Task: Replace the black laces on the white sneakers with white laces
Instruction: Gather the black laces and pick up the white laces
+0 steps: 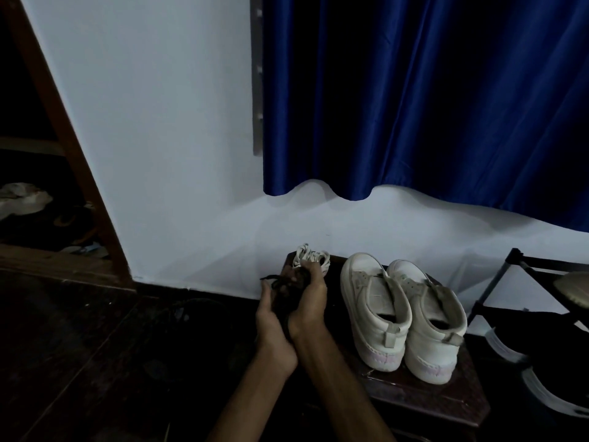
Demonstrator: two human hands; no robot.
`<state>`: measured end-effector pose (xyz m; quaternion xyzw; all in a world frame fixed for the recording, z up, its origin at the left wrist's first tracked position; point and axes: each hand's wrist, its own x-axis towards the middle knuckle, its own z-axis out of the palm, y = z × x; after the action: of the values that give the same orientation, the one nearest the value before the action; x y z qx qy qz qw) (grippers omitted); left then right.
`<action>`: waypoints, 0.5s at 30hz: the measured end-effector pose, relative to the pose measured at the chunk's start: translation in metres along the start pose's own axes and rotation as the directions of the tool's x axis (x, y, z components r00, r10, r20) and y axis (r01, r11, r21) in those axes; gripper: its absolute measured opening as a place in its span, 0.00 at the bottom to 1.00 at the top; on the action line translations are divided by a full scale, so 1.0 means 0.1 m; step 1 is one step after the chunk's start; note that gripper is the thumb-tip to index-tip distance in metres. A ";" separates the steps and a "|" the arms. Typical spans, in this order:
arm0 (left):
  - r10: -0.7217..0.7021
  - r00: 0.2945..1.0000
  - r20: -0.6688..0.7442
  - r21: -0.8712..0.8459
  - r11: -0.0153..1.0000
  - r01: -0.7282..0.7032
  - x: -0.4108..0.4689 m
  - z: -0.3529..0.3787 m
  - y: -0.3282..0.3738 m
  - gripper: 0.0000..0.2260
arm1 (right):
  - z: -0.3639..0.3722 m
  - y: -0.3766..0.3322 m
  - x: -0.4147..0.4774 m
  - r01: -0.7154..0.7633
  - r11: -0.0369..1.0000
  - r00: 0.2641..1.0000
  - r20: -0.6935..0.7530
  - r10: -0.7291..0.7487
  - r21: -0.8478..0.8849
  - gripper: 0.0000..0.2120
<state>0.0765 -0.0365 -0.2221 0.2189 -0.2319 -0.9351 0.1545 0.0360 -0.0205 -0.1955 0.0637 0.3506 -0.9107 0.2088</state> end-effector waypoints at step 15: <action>0.295 0.955 -0.036 0.077 0.953 -0.292 0.21 -0.40 0.79 0.13 | 0.31 0.72 0.02 0.269 0.893 0.958 0.192 -0.212 -0.360 0.13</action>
<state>0.0930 -0.1259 -0.2213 0.2093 -0.2913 -0.8876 0.2890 0.0656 -0.0900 -0.2169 -0.0896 0.5101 -0.8458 0.1281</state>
